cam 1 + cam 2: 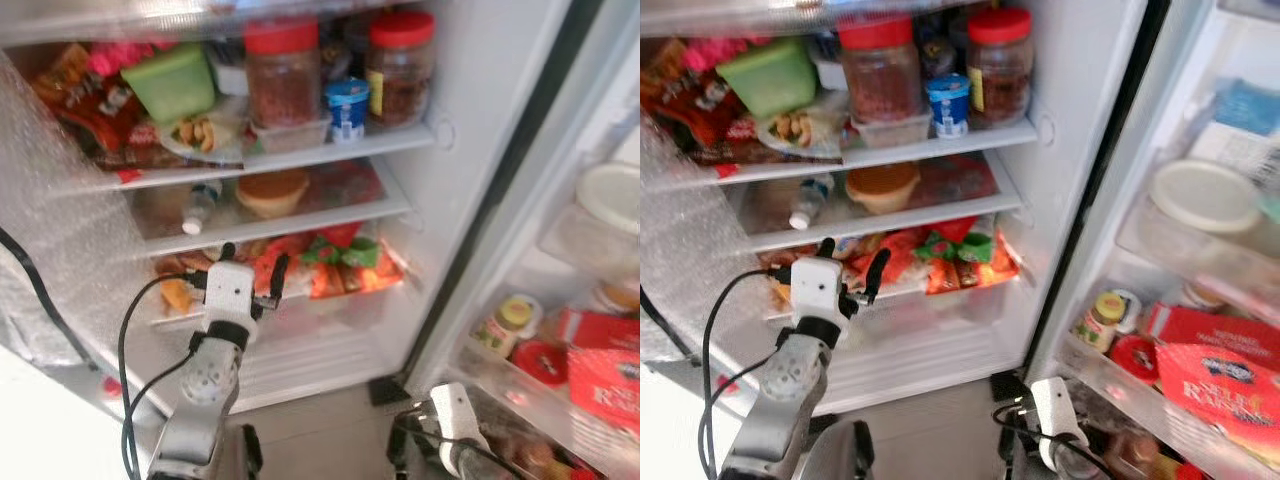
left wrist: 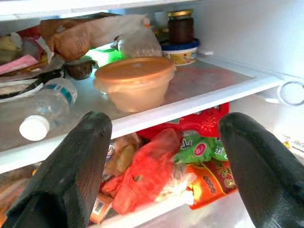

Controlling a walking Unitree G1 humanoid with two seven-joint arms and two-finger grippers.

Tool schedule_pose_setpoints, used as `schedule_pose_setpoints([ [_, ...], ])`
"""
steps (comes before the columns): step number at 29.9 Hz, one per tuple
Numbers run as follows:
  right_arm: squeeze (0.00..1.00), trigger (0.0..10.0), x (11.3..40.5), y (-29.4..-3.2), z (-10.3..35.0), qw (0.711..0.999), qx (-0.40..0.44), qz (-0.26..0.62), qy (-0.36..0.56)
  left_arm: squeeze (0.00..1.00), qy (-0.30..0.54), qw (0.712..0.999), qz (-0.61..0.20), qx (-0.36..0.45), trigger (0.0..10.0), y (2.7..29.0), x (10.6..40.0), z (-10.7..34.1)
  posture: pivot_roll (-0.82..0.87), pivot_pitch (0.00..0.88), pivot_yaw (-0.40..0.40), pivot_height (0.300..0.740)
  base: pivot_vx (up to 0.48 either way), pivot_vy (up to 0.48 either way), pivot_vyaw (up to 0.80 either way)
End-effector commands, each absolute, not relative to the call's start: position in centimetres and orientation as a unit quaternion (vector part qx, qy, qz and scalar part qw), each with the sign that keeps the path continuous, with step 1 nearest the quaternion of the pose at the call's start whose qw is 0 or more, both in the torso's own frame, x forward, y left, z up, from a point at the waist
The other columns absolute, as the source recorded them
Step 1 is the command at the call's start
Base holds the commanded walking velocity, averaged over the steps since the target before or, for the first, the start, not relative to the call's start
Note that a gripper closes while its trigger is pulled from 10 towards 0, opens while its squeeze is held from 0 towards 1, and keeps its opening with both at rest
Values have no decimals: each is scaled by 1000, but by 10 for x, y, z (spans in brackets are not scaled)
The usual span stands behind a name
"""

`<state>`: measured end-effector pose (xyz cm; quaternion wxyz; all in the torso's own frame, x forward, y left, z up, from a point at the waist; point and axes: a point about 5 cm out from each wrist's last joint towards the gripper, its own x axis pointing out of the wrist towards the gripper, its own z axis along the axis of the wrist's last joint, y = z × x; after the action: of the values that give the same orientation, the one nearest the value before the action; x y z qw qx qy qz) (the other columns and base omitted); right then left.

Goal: Restocking fridge

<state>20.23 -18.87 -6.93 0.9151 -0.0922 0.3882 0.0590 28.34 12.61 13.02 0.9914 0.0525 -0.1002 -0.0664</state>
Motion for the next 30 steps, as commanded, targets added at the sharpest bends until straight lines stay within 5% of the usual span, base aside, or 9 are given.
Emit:
schedule_pose_setpoints([
  [1, 0, 10000, 145, -186, -99, 860, -85, 76, 498, 0, -98, 992, -58, 61, 10000, 128, 282, 130, -46, 66, 43, 563, -439, 0, 0],
  [13, 0, 10000, 144, -187, -99, 859, -84, 77, 499, 0, -58, 997, -21, 54, 10000, 144, 279, 115, -47, 71, 42, 563, -429, 0, 0],
  [24, 0, 10000, 145, -186, -99, 859, -83, 79, 499, 0, 178, 981, 73, 35, 10000, 207, 253, 14, -34, 72, 44, 563, -23, 0, 0],
  [30, 0, 10000, 146, -186, -99, 859, -83, 79, 498, 0, 285, 956, 46, 46, 10000, 215, 233, -29, -27, 72, 42, 563, 0, 0, 0],
])
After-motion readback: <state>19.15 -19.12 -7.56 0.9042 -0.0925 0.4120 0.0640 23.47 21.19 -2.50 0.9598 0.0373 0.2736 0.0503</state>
